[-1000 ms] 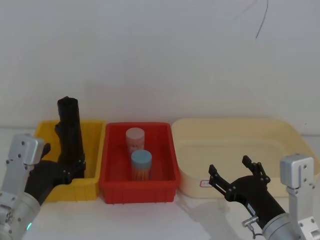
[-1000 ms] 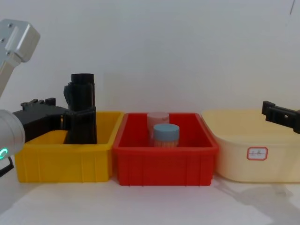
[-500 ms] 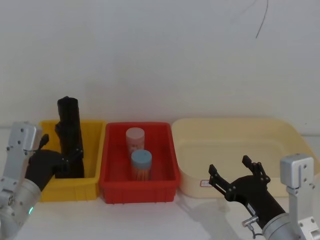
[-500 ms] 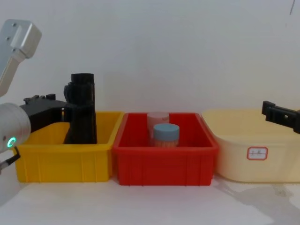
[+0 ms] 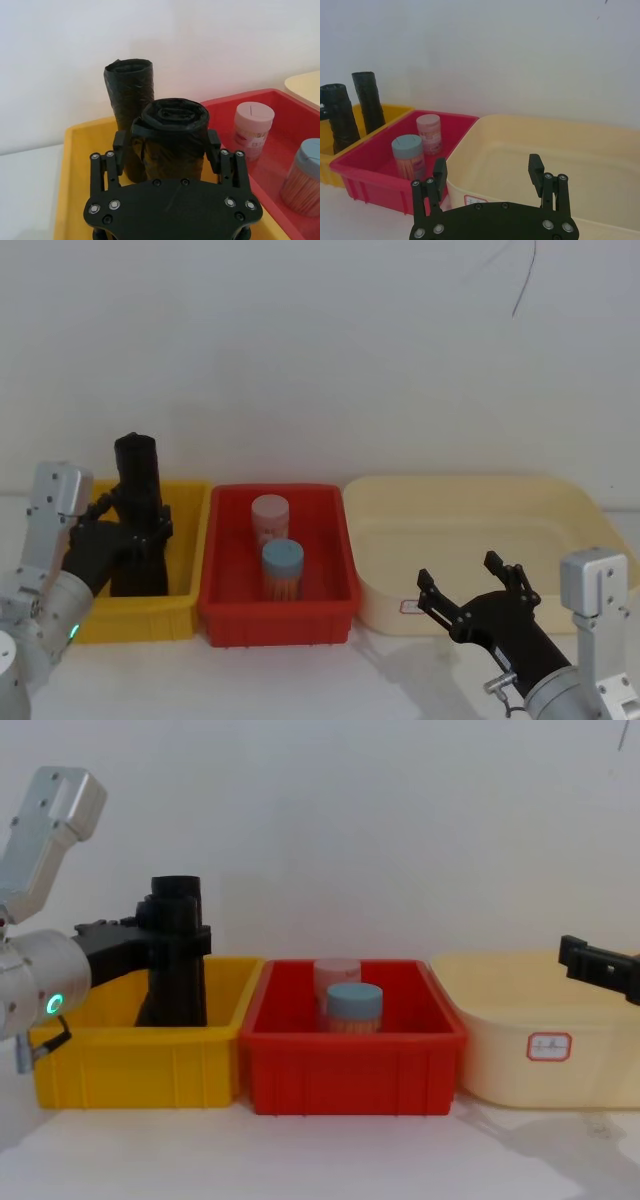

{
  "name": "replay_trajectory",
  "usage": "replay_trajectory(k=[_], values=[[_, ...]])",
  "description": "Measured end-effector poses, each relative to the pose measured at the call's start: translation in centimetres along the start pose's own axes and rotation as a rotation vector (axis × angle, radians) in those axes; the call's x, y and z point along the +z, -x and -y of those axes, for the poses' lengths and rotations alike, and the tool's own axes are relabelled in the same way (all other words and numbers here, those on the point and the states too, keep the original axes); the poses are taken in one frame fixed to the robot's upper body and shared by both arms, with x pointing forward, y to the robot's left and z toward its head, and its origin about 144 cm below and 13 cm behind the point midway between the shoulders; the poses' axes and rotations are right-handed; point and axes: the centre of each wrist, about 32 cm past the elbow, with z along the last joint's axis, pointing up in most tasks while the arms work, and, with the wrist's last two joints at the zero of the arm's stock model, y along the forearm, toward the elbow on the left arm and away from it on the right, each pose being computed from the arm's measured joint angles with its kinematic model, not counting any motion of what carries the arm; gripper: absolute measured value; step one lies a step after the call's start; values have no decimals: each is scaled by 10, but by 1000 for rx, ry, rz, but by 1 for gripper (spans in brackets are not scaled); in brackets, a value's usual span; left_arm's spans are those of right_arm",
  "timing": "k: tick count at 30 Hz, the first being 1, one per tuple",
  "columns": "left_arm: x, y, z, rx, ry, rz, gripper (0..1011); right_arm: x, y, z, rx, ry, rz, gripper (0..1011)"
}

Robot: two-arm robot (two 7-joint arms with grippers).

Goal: Pick up the garbage bag with the one hand and transfer it to the other hand.

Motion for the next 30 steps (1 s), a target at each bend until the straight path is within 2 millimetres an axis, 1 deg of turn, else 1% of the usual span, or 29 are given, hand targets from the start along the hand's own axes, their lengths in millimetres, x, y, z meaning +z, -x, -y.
replay_trajectory(k=[1,4,5,6,9,10,13,14,19,30], values=[[0,0,1,-2,-1,-2,937,0,0,0,0,0,0,1001],[0,-1,6,-12,-5,-9,851,0,0,0,0,0,0,1001],[-1,-1,7,-14,-6,-11,840,0,0,0,0,0,0,1001],[-1,-1,8,-19,-7,-14,780,0,0,0,0,0,0,1000],[-1,-2,10,-27,-8,-19,727,0,0,0,0,0,0,1001],[-1,-2,10,-32,-8,-20,665,0,0,0,0,0,0,1000],[-1,-2,10,-37,-8,-21,607,0,0,0,0,0,0,1000],[0,-3,10,-41,-6,-20,565,0,0,0,0,0,0,1001],[4,-3,5,-52,11,-17,523,0,0,0,0,0,0,1001],[25,-6,-12,-122,105,-18,458,0,0,0,0,0,0,1001]])
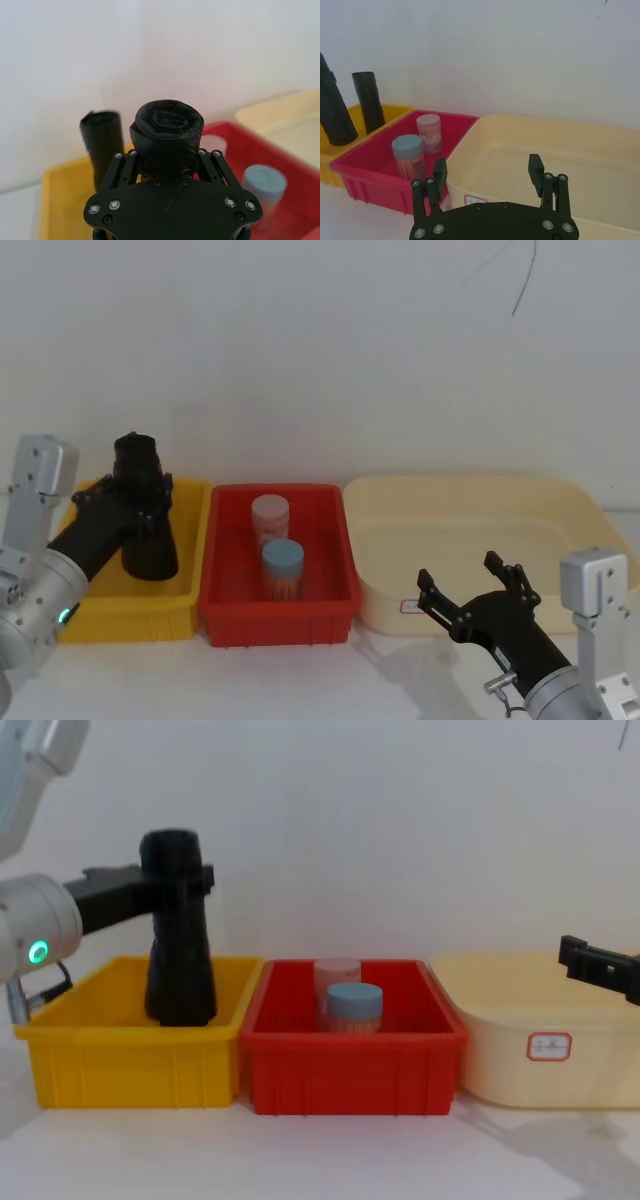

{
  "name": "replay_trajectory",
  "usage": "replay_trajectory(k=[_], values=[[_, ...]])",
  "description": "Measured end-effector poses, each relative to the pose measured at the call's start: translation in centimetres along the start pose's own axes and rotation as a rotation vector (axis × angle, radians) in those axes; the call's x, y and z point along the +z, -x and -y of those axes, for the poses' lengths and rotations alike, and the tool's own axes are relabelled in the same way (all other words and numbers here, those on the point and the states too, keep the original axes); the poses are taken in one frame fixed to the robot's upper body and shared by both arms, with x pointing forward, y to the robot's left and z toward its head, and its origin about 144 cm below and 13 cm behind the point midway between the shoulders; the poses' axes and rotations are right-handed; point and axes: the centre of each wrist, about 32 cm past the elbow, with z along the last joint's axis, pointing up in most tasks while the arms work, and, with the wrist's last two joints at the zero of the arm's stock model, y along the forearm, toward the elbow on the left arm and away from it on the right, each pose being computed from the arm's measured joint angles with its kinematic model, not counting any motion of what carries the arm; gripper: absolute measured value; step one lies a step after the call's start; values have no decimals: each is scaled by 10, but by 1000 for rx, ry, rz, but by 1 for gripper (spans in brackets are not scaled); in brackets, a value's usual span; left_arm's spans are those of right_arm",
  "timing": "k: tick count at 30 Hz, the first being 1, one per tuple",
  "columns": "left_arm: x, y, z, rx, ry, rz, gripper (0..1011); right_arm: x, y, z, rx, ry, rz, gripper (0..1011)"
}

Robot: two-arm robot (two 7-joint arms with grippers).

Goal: Pick up the garbage bag with the one hand and transfer it to the other hand.

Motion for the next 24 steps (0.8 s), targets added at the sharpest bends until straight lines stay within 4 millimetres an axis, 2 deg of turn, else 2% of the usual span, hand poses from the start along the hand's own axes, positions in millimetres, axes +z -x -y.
replay_trajectory(k=[12,24], values=[[30,5,-10,-153,137,-44,421,0,0,0,0,0,0,1001],[46,19,-9,-310,198,-118,419,0,0,0,0,0,0,1001]])
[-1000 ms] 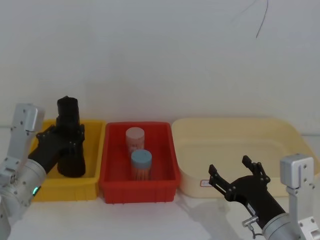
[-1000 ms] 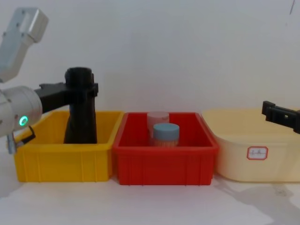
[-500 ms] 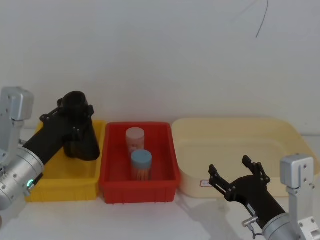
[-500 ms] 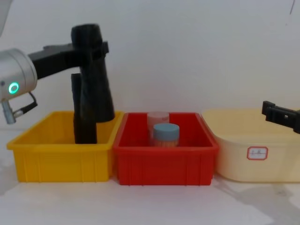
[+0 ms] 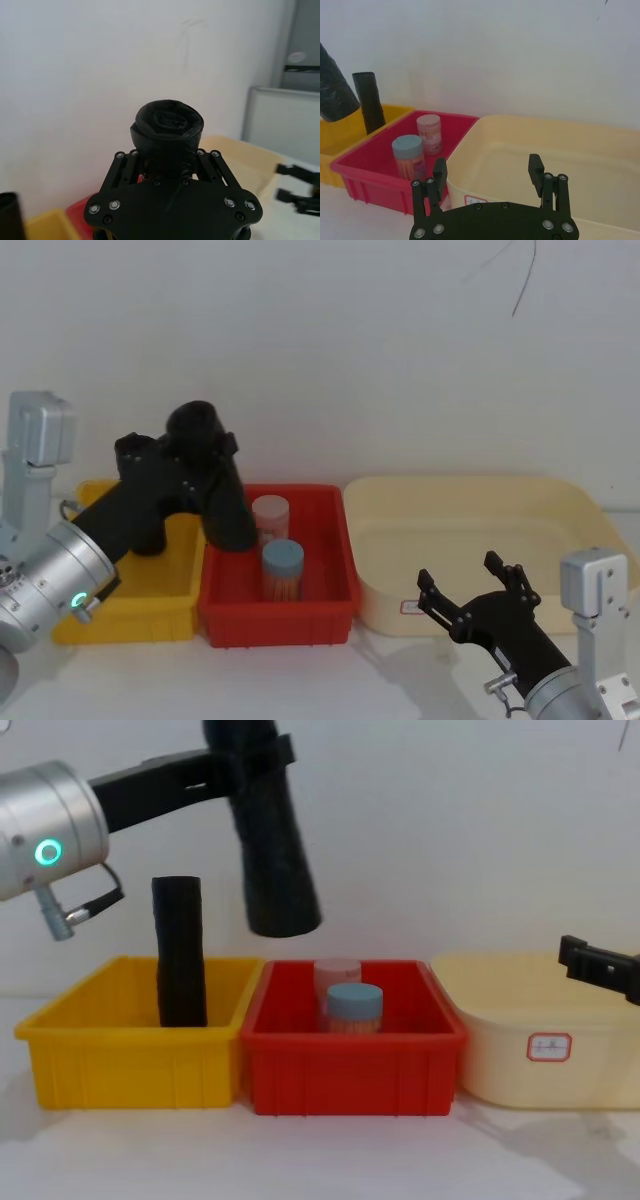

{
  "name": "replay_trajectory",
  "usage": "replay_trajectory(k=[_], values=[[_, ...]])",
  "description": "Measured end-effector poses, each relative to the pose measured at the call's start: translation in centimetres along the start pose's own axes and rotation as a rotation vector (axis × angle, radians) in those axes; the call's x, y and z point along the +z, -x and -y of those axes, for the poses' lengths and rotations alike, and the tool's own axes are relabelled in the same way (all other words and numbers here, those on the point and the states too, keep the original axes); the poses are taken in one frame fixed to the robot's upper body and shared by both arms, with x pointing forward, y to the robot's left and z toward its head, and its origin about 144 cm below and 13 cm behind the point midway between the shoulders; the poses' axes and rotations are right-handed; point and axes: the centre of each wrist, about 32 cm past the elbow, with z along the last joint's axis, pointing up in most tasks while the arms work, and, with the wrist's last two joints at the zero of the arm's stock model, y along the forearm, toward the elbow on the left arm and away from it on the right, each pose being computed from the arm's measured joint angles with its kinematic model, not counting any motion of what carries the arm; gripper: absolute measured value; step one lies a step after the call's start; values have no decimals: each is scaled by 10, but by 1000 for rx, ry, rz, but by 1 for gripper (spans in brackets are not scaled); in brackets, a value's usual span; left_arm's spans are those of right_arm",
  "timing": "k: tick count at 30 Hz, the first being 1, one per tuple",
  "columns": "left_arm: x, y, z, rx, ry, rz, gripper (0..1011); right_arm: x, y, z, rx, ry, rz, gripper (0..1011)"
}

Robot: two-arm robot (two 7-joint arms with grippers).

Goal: Pick up the garbage bag with the one hand and transfer it to the other hand.

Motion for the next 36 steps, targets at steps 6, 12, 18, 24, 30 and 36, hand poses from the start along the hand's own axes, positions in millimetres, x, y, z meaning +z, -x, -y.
replay_trajectory(k=[6,12,18,24,30,36], values=[[2,9,9,-84,11,-55,419,0,0,0,0,0,0,1001],[0,17,20,-163,2,-120,419,0,0,0,0,0,0,1001],[-7,25,33,-225,-22,-186,419,0,0,0,0,0,0,1001],[-13,30,40,-257,-43,-225,419,0,0,0,0,0,0,1001],[-17,33,44,-274,-57,-249,419,0,0,0,0,0,0,1000],[-18,34,47,-286,-67,-261,419,0,0,0,0,0,0,1000]])
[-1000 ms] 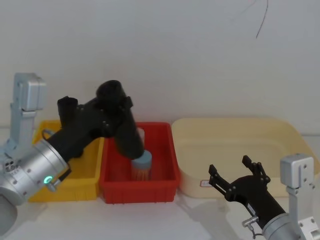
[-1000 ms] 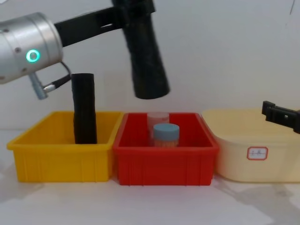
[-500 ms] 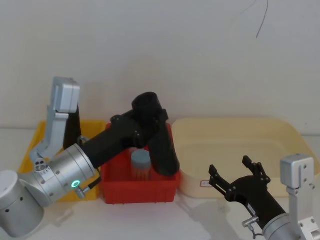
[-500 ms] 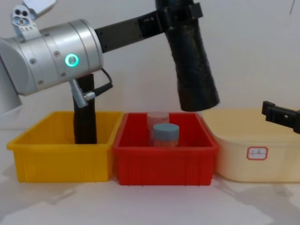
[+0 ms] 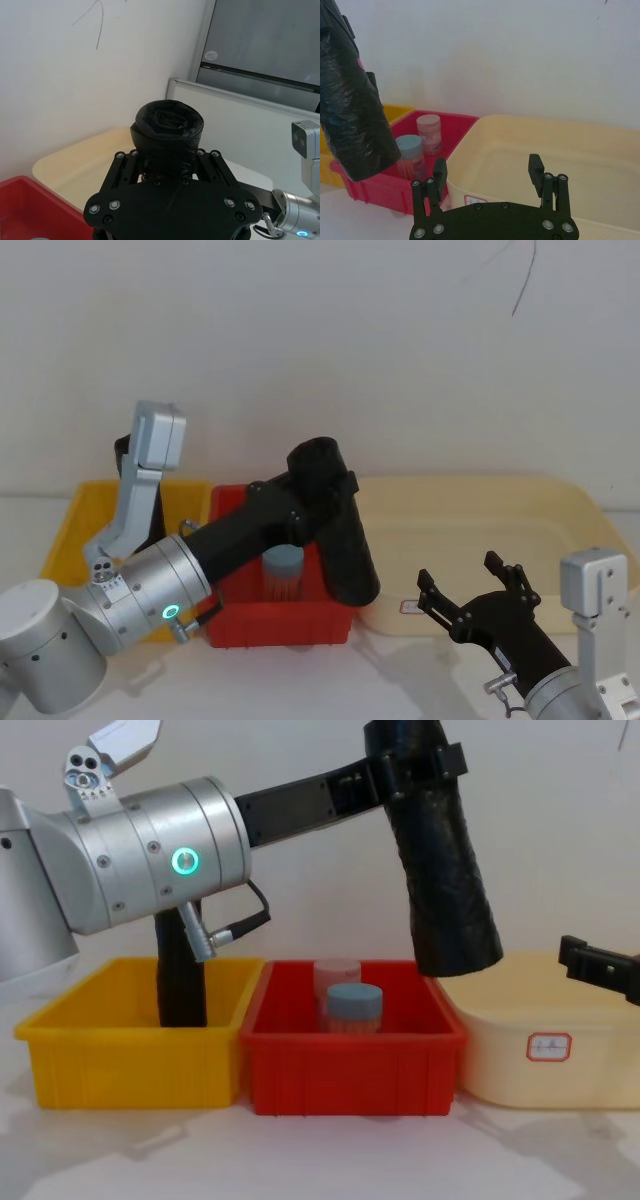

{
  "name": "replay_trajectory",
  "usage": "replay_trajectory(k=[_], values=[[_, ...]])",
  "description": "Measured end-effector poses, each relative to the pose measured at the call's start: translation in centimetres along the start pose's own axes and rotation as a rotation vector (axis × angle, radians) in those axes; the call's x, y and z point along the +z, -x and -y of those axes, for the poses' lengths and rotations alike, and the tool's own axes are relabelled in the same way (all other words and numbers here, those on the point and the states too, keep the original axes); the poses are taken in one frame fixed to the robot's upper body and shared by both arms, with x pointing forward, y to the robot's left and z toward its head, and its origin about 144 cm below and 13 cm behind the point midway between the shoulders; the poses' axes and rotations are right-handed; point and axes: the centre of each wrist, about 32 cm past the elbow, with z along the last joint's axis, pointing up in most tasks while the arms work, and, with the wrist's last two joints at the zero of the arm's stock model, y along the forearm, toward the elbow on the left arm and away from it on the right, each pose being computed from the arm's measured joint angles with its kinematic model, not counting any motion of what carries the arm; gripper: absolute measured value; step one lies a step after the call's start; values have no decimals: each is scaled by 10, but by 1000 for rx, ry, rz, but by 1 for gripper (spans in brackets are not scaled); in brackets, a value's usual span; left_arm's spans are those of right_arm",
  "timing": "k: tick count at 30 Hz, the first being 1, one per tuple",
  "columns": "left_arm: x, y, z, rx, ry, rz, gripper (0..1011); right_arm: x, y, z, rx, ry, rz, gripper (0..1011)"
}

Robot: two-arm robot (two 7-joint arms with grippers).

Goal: Pick up the garbage bag with the one hand and transfer it to the other hand.

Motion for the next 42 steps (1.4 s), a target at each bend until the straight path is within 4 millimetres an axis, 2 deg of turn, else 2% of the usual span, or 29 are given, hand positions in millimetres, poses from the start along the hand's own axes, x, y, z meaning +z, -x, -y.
replay_trajectory(k=[14,31,42], values=[[-2,0,3,-12,-10,-14,419,13,-4,4,49,68,55,1001],[-3,1,5,-17,-13,-19,419,58,-21,22,210,190,155,1001],[-3,1,5,-17,-14,-20,419,75,-21,18,299,176,141,1001]])
